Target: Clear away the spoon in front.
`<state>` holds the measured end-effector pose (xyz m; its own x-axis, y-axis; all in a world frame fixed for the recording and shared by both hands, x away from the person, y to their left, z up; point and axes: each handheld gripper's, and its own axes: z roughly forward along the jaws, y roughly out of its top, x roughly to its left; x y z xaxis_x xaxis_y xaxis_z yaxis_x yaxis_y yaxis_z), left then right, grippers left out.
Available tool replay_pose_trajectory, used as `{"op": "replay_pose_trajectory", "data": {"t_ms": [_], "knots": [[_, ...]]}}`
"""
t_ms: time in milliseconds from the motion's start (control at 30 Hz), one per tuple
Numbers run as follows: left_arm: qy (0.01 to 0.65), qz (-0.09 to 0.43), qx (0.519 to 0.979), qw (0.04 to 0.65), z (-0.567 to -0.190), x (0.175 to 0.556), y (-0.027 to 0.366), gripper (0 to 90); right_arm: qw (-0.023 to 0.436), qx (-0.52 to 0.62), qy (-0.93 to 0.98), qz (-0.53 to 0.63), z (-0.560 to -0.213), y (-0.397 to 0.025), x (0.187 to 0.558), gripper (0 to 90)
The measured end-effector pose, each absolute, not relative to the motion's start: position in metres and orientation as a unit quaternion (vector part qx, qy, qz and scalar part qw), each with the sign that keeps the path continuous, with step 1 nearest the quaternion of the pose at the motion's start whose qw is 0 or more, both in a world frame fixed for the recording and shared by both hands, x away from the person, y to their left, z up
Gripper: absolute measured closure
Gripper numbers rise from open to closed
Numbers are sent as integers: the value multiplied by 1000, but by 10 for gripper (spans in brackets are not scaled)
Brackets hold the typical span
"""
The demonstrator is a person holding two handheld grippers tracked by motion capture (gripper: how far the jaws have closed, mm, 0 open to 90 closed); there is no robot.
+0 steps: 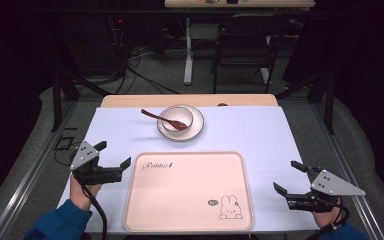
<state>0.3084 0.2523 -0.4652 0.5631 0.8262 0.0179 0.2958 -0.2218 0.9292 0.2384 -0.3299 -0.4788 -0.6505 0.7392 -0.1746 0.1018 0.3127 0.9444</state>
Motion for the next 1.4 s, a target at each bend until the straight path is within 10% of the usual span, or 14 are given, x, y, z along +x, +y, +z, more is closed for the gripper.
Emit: {"op": "replay_pose_trajectory", "data": {"t_ms": [1400], "knots": [[502,229,691,467,-482,436,220,2,309,284,747,516,-479,-331,239,140]]}}
